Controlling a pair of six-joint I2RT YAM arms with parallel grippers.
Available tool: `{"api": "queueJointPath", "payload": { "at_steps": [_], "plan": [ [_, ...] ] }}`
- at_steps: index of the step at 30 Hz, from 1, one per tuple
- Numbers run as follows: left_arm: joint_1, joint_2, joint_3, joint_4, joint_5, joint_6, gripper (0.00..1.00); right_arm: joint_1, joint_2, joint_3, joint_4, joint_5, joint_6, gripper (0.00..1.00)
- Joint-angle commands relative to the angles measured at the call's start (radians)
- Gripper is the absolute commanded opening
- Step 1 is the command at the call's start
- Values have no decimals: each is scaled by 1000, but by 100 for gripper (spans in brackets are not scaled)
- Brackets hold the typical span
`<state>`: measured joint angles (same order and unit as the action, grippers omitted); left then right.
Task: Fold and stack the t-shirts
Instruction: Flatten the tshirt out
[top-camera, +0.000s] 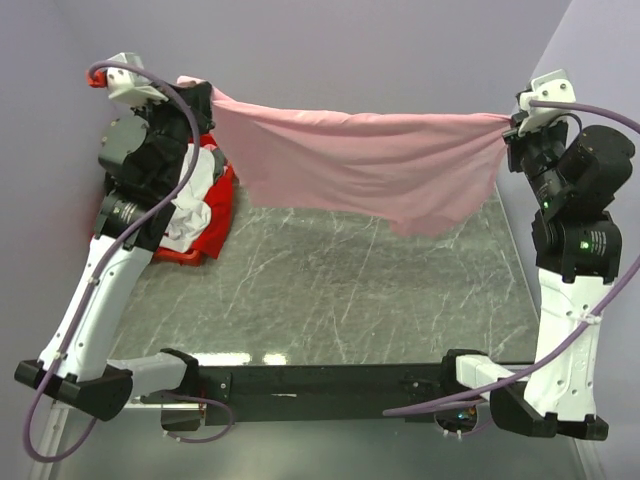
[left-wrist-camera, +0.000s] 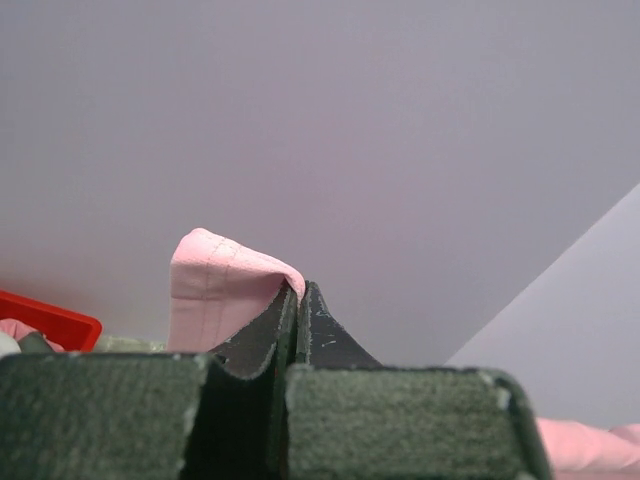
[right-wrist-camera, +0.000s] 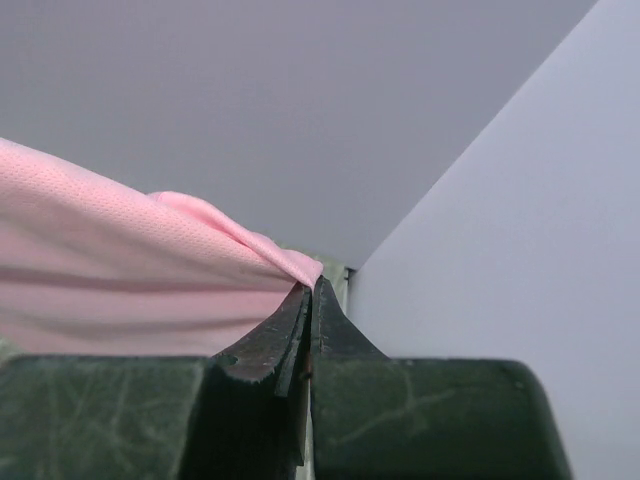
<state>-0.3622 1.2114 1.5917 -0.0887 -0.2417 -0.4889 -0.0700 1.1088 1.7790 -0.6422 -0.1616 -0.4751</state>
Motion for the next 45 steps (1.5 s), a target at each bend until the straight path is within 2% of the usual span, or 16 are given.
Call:
{"api": "queueJointPath", "payload": {
  "at_steps": [1, 8, 14, 22, 25, 28, 31, 33, 35, 36, 38, 39, 40, 43, 44, 45],
  "plan": [
    [0, -64, 22, 49, -1, 30, 0, -7, -41, 30, 75, 10, 33, 0],
    [0, -104, 68, 50, 142, -25, 0, -7, -84, 59, 21, -52, 43, 0],
    [0, -107, 53, 40, 134, -33, 0, -7, -73, 51, 3, -113, 66, 0],
    [14, 86, 45, 50, 97, -10, 0, 2, 120, 43, 55, -165, 82, 0],
    [52, 218, 138, 55, 146, -58, 0, 7, 215, 127, 81, -138, 75, 0],
    [77, 362, 336, 27, 209, -112, 0, 7, 316, 267, 93, -109, 78, 0],
    [75, 436, 555, 30, 257, -131, 0, 6, 374, 399, 87, -90, 78, 0],
    [75, 435, 582, 40, 277, -132, 0, 3, 370, 405, 102, -88, 75, 0],
    [75, 375, 512, 73, 314, -132, 1, -4, 313, 355, 121, -101, 66, 0],
    [75, 337, 455, 90, 329, -140, 1, -13, 284, 262, 146, -127, 56, 0],
    [75, 205, 245, 173, 381, -154, 0, -24, 163, 128, 182, -165, 41, 0],
    [75, 113, 170, 188, 390, -172, 0, -33, 72, -20, 214, -206, 12, 0],
    [75, 64, 92, 199, 410, -183, 0, -34, 24, -95, 225, -228, -6, 0],
    [72, -135, -320, 213, 493, -226, 1, -39, -111, -314, 107, -330, -126, 0],
    [69, -183, -401, 202, 534, -235, 0, -40, -148, -379, 81, -355, -154, 0],
    [63, -269, -479, 167, 559, -263, 1, -43, -226, -521, 31, -393, -231, 0]
  ]
}}
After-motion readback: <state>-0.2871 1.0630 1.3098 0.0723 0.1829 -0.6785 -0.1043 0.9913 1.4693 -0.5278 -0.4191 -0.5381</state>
